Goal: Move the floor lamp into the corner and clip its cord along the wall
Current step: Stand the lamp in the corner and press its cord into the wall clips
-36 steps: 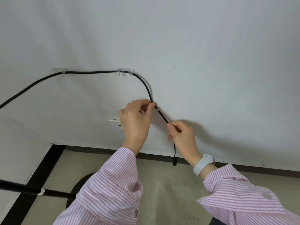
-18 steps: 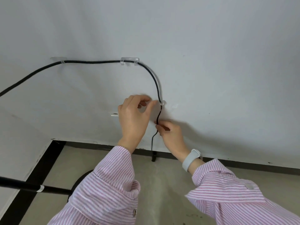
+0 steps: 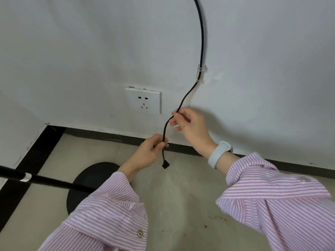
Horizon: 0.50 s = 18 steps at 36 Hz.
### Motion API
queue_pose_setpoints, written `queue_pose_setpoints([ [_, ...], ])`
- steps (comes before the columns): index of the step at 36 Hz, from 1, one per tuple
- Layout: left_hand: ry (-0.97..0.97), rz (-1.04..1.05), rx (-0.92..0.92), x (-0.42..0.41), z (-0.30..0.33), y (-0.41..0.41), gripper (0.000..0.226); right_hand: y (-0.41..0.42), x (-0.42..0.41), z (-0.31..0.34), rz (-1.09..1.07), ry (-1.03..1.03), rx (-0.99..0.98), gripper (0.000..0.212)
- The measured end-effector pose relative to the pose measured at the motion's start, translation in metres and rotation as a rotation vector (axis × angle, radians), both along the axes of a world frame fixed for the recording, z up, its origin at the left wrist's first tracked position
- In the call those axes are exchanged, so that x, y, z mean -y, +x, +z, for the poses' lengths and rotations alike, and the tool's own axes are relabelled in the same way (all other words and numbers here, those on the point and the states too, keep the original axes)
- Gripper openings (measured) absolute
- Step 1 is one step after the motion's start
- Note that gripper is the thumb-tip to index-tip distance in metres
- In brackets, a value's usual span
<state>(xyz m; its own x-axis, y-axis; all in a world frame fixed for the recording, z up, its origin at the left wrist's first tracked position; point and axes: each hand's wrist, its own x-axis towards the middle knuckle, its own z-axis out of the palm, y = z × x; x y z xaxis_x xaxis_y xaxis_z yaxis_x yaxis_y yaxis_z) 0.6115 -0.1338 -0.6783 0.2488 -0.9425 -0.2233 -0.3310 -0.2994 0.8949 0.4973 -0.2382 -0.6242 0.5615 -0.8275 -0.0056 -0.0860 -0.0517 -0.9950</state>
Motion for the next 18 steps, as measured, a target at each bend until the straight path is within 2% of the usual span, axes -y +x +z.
queue_pose_setpoints([
  [7,0.116,-0.064,-0.034,-0.024,-0.035,0.016,0.019,-0.009,0.001,-0.006,-0.144,-0.011,-0.005,0.017],
  [13,0.163,0.130,0.051,-0.032,-0.059,0.028,0.018,-0.002,-0.003,-0.018,-0.103,-0.059,-0.113,0.011],
  [18,0.143,0.199,0.146,-0.036,-0.067,0.034,0.018,0.000,-0.004,-0.031,-0.122,-0.028,-0.171,0.012],
])
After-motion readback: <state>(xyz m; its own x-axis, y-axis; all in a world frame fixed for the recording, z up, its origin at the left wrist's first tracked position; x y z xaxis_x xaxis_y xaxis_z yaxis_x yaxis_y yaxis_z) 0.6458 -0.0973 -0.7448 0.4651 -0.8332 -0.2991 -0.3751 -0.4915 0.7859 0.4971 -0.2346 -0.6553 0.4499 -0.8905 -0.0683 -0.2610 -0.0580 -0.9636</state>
